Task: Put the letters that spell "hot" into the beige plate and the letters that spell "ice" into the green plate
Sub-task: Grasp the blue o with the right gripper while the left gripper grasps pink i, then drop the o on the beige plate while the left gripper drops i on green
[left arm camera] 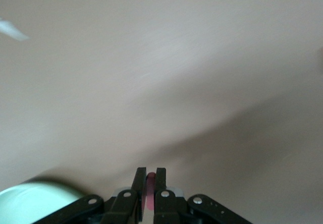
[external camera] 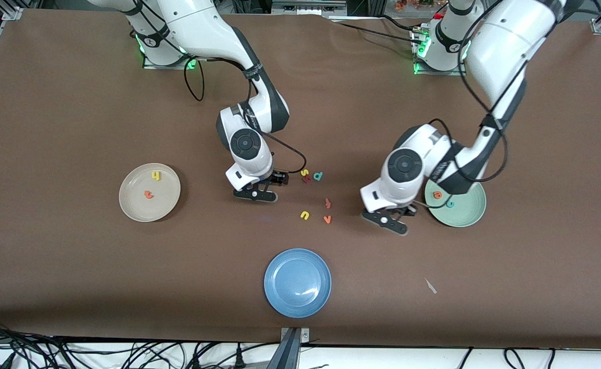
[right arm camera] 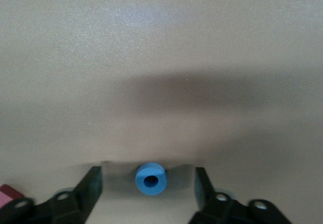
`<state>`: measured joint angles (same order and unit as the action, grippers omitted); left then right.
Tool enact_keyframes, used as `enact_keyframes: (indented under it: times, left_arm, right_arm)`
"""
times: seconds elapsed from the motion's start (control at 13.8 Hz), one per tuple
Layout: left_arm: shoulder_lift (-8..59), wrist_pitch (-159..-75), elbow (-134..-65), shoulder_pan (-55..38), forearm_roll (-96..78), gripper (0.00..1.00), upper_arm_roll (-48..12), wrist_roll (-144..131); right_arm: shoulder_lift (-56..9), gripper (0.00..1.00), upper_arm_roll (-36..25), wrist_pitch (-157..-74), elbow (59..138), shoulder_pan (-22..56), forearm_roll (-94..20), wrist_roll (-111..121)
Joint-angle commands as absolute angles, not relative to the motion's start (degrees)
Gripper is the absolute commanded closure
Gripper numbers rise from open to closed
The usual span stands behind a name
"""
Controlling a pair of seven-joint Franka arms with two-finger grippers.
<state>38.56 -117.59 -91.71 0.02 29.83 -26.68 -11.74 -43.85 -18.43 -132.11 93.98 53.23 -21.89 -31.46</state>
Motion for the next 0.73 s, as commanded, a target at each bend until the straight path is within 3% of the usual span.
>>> enact_keyframes:
  times: [0.0,0.29,0.65]
  left_arm:
    - [36.8,-114.7,-94.4,4.6,29.1,1.0,-27.0,-6.2]
    - [35.1,-115.0,-100.2,10.5,30.1,1.0,-27.0,-3.4]
    - [34.4,-116.1,-104.9,14.2,30.6,1.0,-27.1,-3.3]
  right_arm:
    - [-44.6,0.27,-18.1,-131.4,93.2,53.2,-23.1,-30.2]
    - [-44.5,0.38,-18.1,-131.0,93.7,53.2,-23.2,-30.0]
    - [-44.5,0.64,-18.1,-131.0,93.8,53.0,-23.2,-29.1]
